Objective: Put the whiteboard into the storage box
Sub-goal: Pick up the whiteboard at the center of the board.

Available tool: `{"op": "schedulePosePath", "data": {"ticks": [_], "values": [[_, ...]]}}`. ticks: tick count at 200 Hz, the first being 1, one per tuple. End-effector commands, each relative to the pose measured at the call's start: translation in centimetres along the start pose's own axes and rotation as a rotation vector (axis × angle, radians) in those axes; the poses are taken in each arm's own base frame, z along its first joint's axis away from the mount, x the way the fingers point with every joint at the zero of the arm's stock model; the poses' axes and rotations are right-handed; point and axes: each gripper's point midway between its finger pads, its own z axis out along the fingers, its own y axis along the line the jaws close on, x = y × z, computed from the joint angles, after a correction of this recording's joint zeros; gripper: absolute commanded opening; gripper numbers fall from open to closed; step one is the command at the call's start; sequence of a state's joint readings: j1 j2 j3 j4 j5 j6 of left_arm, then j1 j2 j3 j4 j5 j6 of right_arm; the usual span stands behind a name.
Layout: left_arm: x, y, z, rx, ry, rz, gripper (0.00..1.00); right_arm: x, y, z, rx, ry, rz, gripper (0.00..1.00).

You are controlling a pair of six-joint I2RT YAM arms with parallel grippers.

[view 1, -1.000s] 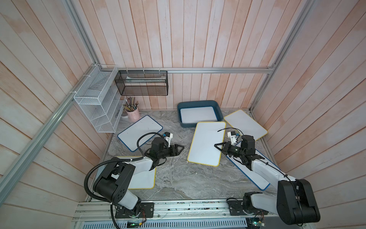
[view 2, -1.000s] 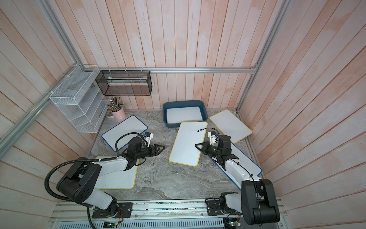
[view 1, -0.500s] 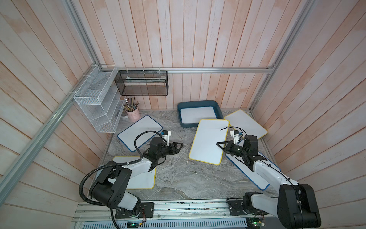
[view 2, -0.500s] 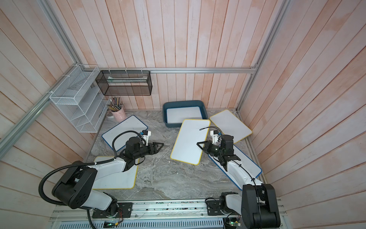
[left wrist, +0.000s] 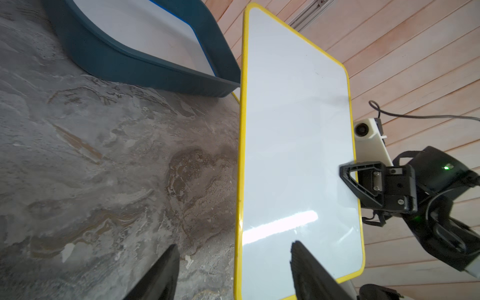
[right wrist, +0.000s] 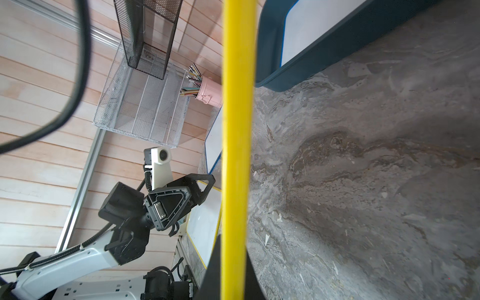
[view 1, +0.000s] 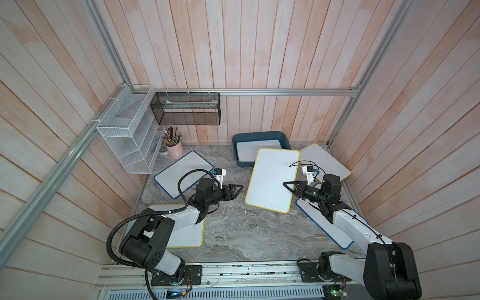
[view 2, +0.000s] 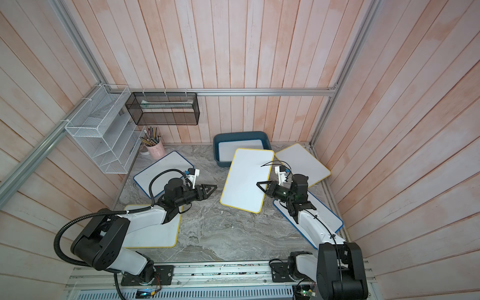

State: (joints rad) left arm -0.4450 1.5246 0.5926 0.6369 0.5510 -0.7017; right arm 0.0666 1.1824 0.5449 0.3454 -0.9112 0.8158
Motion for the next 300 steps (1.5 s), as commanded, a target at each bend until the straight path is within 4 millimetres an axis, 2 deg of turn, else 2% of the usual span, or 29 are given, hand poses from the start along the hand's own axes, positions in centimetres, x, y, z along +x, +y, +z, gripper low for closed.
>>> {"op": "schedulePosePath", "data": {"ticks": [1, 16, 43, 67, 116, 155, 186, 224, 247, 300], "values": [[-1.4, -2.5, 0.5, 0.126, -0.007, 0.023, 0.70, -1.7, 4.2, -0.2, -0.137, 0.005, -0.152, 0.00], [-1.5, -3.5, 0.8, 0.188, 0.009, 0.031, 0.69, -1.3, 4.6, 0.1, -0.170, 0.040, -0.161, 0.00], [-1.8, -4.1, 1.3, 0.241, 0.017, 0.014, 0.68, -0.5, 5.5, 0.3, -0.223, 0.080, -0.175, 0.00], [-1.6, -4.3, 1.5, 0.262, 0.034, 0.002, 0.67, 0.3, 6.4, 0.5, -0.258, 0.113, -0.194, 0.00], [-1.5, -4.5, 1.9, 0.281, 0.064, 0.004, 0.67, 0.9, 6.4, 1.0, -0.278, 0.142, -0.201, 0.00], [-1.7, -5.0, 2.2, 0.311, 0.079, 0.001, 0.61, 1.5, 7.1, 1.2, -0.325, 0.182, -0.208, 0.00], [-1.8, -5.3, 2.3, 0.331, 0.085, 0.012, 0.53, 1.3, 7.2, 1.4, -0.326, 0.191, -0.214, 0.00], [-1.8, -5.9, 2.2, 0.360, 0.097, 0.024, 0.32, 1.0, 6.8, 1.8, -0.318, 0.189, -0.202, 0.00], [-1.9, -5.8, 2.0, 0.347, 0.084, 0.024, 0.27, 0.9, 6.9, 1.8, -0.318, 0.182, -0.209, 0.00], [-2.1, -5.6, 1.6, 0.344, 0.076, 0.028, 0.05, 0.8, 6.2, 2.4, -0.320, 0.181, -0.194, 0.02]]}}
